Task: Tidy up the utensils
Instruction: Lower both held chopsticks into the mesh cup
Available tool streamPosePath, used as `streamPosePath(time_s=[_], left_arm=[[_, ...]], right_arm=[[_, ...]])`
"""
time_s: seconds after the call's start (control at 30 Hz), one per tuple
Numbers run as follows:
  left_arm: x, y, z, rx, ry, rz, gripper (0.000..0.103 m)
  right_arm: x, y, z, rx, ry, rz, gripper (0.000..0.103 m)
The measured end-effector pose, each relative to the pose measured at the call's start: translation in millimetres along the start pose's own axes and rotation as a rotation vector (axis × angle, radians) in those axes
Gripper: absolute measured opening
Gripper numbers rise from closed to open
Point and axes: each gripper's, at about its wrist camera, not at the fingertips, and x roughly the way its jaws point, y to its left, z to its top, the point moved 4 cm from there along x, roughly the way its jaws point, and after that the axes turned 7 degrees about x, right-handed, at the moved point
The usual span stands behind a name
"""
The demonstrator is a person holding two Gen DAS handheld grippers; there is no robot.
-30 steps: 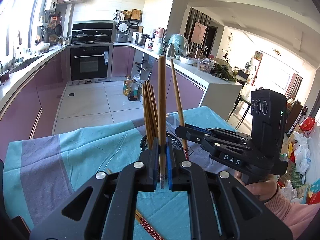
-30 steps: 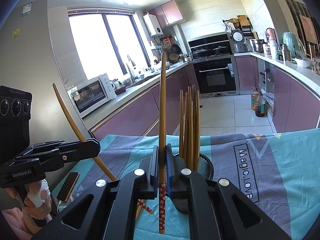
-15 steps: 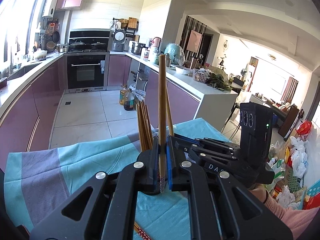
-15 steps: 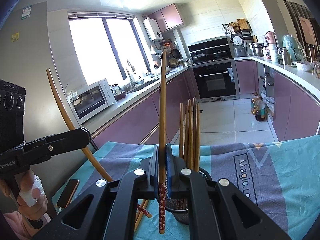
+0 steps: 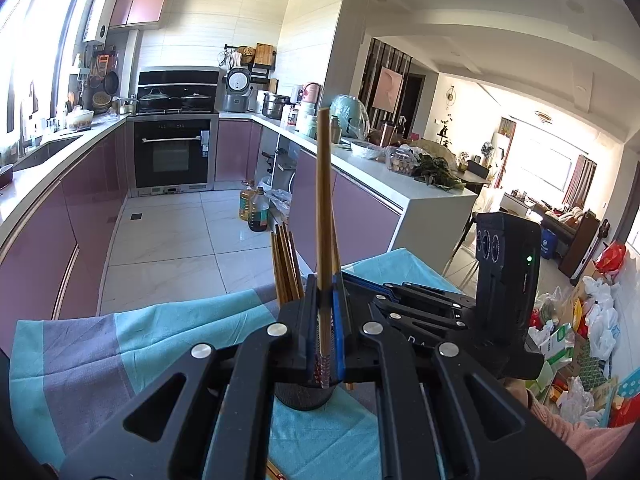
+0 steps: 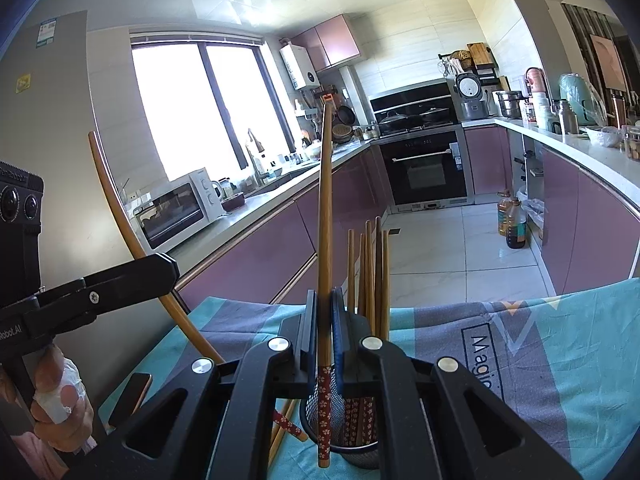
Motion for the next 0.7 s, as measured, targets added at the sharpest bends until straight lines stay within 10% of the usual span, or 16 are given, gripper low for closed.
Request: streamPosePath(time_s=[0.7], left_arm=[[17.7,3.1,7.5,-0.015,0.06,0.02,0.007]], right_arm=[[21.4,-9.5,2.0,0.015,-0.015,-0.036,0.006]])
